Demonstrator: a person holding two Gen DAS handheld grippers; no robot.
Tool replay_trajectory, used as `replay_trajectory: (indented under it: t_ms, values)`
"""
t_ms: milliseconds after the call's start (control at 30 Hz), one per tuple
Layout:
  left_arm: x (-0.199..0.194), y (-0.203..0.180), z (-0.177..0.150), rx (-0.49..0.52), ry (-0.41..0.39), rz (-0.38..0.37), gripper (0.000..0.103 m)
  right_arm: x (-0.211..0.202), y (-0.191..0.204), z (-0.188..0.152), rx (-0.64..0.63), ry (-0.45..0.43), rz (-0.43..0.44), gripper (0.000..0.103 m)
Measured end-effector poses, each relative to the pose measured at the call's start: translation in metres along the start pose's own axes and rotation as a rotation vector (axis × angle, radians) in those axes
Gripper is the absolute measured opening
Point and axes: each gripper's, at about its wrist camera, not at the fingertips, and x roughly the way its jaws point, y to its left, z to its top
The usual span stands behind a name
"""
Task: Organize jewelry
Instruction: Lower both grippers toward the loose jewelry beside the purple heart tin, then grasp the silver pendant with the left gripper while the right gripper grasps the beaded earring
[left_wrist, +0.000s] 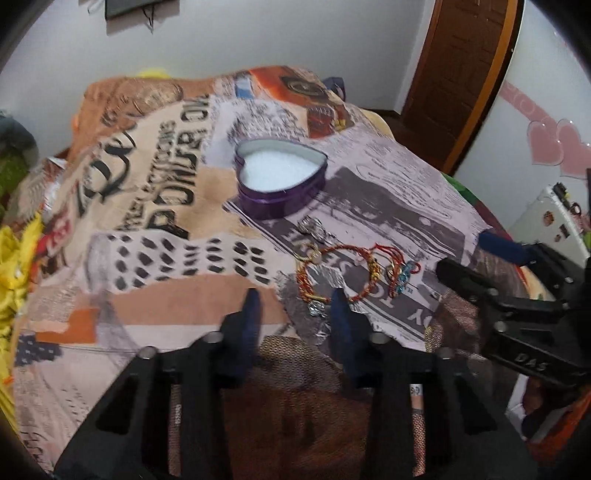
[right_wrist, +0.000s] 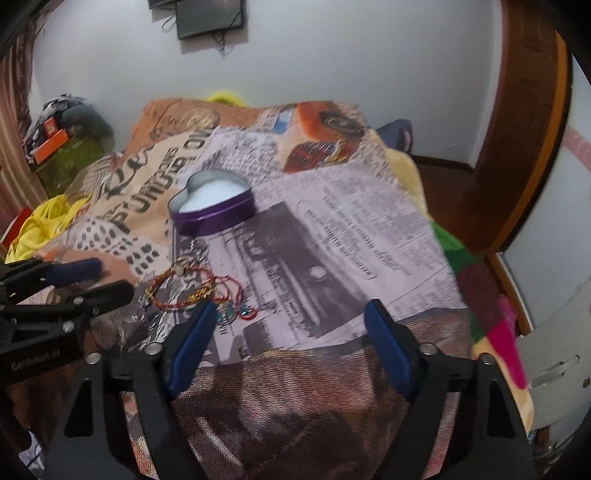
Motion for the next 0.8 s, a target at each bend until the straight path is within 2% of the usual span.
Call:
replay_trajectory:
  t_ms: [167, 267, 567, 667, 800]
  values:
    - [0.004, 0.001, -0.001, -0.010, 0.014, -0.059, 0.034, 0.014, 0.003, 0.000, -0.007, 0.041, 0.053, 0.049]
    - [0.009, -0.002, -0.002, -0.005, 0.028, -0.067, 0.033, 0.020, 0.003, 0.001, -0.012, 0.059, 0.071, 0.042]
    - [0.017, -0.007, -0.004, 0.030, 0.035, -0.062, 0.032, 0.031, 0.007, 0.005, -0.017, 0.070, 0.107, 0.035]
    - [0.020, -0.008, -0.004, 0.036, 0.037, -0.062, 0.026, 0.033, 0.008, 0.004, -0.014, 0.079, 0.131, 0.035]
    - [0.023, -0.005, -0.004, 0.030, 0.041, -0.061, 0.014, 0.039, 0.006, 0.004, -0.001, 0.091, 0.167, 0.035]
